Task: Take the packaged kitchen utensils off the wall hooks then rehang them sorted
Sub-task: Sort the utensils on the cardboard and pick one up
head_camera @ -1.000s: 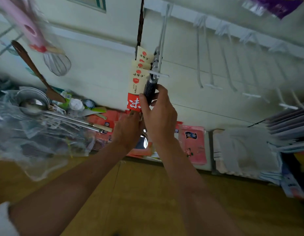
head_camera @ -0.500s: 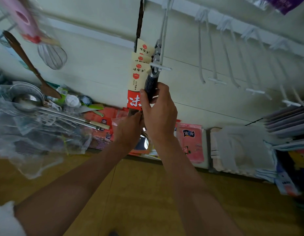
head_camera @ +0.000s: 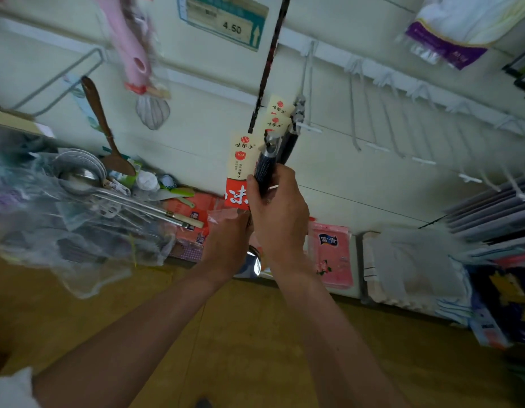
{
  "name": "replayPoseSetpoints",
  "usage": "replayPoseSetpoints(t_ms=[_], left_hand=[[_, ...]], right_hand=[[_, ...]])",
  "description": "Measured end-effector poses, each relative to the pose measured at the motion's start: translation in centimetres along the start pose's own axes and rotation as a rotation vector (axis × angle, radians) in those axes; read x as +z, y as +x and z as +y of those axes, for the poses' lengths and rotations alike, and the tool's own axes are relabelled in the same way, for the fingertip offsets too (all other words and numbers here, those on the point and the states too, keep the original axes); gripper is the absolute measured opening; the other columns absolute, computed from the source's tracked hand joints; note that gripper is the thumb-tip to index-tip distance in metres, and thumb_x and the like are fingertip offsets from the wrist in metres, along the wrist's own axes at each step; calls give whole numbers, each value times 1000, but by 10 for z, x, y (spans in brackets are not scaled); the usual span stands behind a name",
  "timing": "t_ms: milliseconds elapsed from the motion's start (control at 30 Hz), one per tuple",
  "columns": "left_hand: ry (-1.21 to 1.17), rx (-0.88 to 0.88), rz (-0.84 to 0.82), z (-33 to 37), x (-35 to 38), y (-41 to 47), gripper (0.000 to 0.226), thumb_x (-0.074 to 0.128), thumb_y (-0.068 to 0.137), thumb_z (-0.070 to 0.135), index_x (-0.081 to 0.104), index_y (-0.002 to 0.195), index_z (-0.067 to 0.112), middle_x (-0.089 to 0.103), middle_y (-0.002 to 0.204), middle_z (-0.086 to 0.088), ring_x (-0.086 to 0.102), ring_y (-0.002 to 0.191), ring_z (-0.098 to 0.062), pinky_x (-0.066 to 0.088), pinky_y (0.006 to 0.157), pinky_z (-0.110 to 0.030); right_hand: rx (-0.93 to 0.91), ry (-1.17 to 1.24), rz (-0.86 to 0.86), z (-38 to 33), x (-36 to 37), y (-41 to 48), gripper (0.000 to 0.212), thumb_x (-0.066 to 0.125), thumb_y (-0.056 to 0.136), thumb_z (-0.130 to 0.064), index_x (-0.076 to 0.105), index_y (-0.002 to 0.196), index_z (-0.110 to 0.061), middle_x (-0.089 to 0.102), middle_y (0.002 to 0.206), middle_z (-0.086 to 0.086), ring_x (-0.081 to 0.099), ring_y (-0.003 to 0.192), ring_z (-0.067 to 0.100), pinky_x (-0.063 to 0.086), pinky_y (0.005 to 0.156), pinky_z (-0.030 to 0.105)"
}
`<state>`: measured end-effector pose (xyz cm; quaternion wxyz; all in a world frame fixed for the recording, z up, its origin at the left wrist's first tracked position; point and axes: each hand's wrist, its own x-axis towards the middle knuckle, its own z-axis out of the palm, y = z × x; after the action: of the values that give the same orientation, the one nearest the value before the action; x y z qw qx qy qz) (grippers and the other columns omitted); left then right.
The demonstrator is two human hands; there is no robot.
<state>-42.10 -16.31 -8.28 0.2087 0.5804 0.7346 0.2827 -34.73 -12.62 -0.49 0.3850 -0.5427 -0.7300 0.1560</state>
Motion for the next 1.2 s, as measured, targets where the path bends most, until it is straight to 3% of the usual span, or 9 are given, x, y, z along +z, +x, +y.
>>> replayPoseSetpoints(t_ms=[133, 233, 267, 400, 500, 767, 900, 1033, 1200], left_hand=[[-31, -65, 29, -15, -36, -34, 21, 44, 102, 16, 62, 105, 5, 71, 95, -14, 67, 81, -30, 45, 62, -32], [-34, -147, 68, -41, -77, -63, 23, 43, 102, 21, 60, 107, 7, 69, 97, -15, 66, 87, -32, 41, 64, -33], [-24, -173, 80, -52, -94, -74, 24, 43, 102, 22, 60, 105, 7, 69, 96, -16, 65, 87, -33, 39, 63, -33], [35, -270, 159, -101, -173, -121, 28, 40, 104, 28, 60, 103, 8, 69, 95, -14, 64, 86, -33, 40, 65, -34], [58, -353, 245, -142, -236, -164, 25, 43, 102, 28, 60, 102, 9, 69, 95, -14, 65, 87, -35, 40, 64, -34], [90, -605, 446, -232, -374, -307, 25, 42, 102, 31, 57, 111, 13, 68, 101, -17, 64, 92, -38, 43, 68, -37], [104, -710, 539, -271, -415, -378, 26, 41, 103, 31, 59, 111, 15, 70, 98, -13, 66, 86, -35, 46, 67, -36], [71, -794, 632, -302, -440, -436, 28, 41, 103, 30, 59, 95, 11, 69, 83, -11, 64, 69, -31, 52, 62, -41], [35, -923, 697, -346, -458, -484, 24, 44, 102, 26, 60, 92, 11, 68, 80, -9, 62, 65, -28, 50, 58, -39]], right_hand=[[-16, 8, -58, -40, 6, -23, 41, 57, 95, -50, 51, 123, -22, 71, 110, -4, 69, 89, 14, 59, 74, 34], [-52, 26, -115, -89, 17, -44, 40, 61, 95, -46, 56, 124, -18, 72, 106, -6, 65, 80, 2, 44, 73, 4], [-76, 45, -127, -109, 22, -53, 40, 62, 94, -45, 57, 123, -17, 72, 106, -6, 67, 81, 4, 42, 72, 2], [-167, 141, -198, -199, 49, -88, 40, 64, 94, -43, 57, 123, -16, 72, 106, -4, 70, 85, 11, 47, 66, 11], [-274, 205, -242, -271, 71, -119, 40, 62, 94, -45, 56, 122, -16, 72, 105, -4, 70, 85, 13, 56, 72, 32], [-605, 302, -371, -454, 122, -230, 39, 64, 94, -40, 59, 116, -9, 73, 99, 3, 71, 80, 17, 47, 63, 21], [-695, 355, -455, -517, 145, -294, 42, 61, 95, -44, 59, 119, -10, 73, 102, 3, 70, 82, 20, 57, 65, 35], [-755, 406, -495, -562, 165, -351, 35, 69, 92, -36, 61, 113, -8, 73, 97, 1, 69, 77, 14, 38, 61, 11], [-832, 476, -597, -598, 202, -403, 37, 67, 93, -37, 59, 116, -9, 72, 99, 3, 70, 79, 15, 41, 60, 11]])
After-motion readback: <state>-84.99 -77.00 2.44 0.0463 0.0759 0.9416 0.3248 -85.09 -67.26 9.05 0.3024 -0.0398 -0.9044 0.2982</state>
